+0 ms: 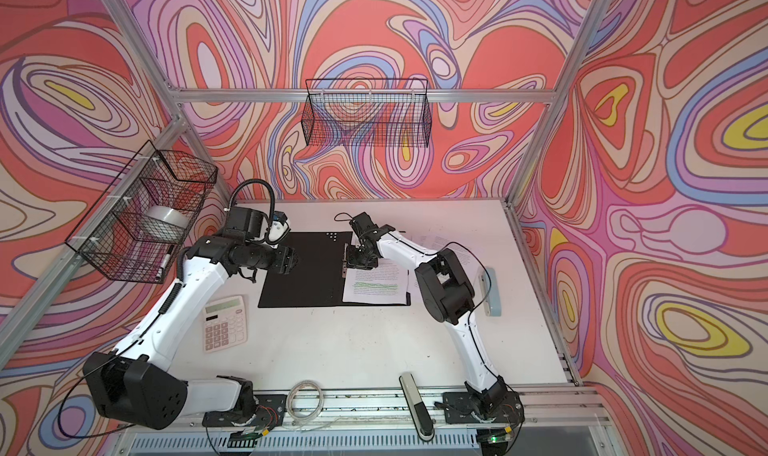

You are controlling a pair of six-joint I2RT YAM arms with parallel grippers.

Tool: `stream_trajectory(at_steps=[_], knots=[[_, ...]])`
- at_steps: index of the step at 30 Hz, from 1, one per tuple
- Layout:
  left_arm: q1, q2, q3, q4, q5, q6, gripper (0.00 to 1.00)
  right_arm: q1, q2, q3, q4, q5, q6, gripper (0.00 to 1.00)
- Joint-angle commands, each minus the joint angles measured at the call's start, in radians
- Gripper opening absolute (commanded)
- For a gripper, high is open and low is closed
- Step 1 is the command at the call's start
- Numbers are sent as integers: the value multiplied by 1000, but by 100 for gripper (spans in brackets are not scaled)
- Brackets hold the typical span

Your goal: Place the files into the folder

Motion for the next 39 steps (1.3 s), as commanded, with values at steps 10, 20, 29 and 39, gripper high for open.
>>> stream_trajectory(at_steps=[10, 20, 29, 39], knots=[[4, -27, -5, -23, 19, 14, 67, 6, 110, 145, -25, 22, 9, 37], [9, -26, -9, -20, 12, 25, 67, 10, 143, 190, -23, -18, 23, 36], [12, -20, -3, -16, 21, 22, 67, 12, 190, 260, 11, -104, 79, 35], [15, -25, -4, -8, 16, 29, 67, 27, 231, 309, 34, -155, 118, 34]])
